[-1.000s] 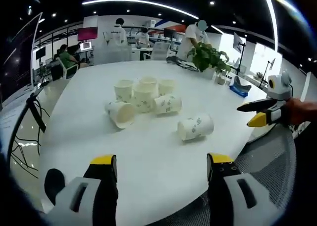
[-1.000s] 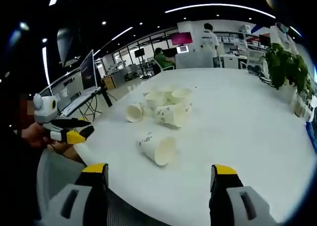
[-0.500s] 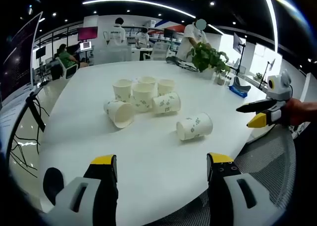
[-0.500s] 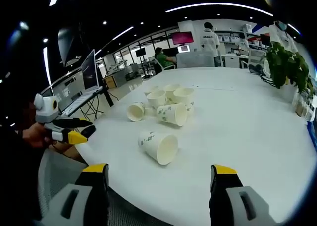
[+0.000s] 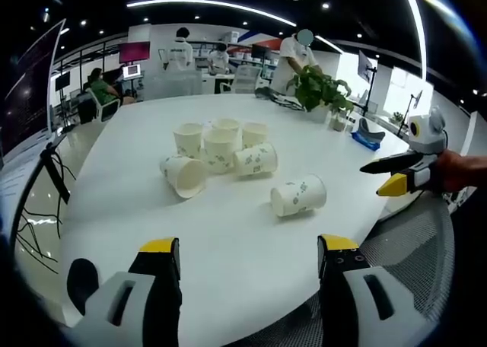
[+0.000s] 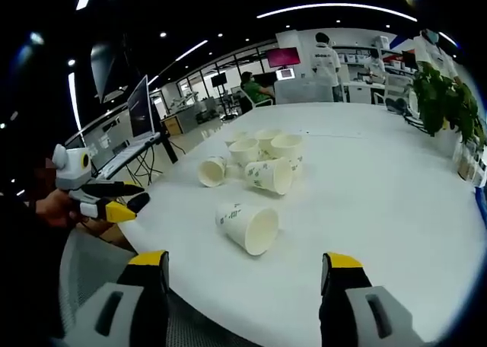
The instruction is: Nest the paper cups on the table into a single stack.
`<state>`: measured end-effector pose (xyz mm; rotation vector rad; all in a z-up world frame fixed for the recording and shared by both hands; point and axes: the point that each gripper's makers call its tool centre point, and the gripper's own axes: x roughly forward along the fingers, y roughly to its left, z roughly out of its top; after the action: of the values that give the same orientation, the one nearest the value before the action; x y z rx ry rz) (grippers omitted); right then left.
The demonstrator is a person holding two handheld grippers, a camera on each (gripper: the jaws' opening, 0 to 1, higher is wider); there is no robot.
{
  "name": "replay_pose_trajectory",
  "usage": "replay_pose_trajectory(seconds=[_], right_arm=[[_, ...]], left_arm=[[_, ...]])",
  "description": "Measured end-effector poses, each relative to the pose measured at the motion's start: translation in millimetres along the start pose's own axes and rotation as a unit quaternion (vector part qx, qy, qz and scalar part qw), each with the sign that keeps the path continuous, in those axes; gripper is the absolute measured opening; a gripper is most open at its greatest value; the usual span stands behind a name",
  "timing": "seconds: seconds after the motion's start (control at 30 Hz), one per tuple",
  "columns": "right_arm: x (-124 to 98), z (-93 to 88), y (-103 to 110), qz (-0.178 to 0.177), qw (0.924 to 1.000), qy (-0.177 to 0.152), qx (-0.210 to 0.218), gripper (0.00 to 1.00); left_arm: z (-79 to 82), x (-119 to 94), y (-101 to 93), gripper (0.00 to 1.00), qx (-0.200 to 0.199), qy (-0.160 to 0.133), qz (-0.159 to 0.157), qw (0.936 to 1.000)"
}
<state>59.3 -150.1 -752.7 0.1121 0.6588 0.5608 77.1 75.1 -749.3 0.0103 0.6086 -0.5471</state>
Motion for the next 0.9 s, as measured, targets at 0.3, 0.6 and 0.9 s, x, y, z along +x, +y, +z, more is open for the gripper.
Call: replay_pose_trajectory(seconds=[0.3,0.6,0.9], right_arm=[[3,3.8,3,0.005,1.0000,0.001,0.000,0.82],[15,-1.7,7,0.033,0.9993,0.018,-0.006,0.79],[32,-6.6,11,0.064,0.9972,0.037,-0.012,0.72]], left_arm=[[2.3,0,-1.0,0.72,0.004,0.000,-0.002,1.0000],[6.5,-2,-7.0,0.72,0.006,0.000,-0.003,1.0000],[6.8,-5,-8.1,0.71,0.004,-0.001,-0.002,1.0000]])
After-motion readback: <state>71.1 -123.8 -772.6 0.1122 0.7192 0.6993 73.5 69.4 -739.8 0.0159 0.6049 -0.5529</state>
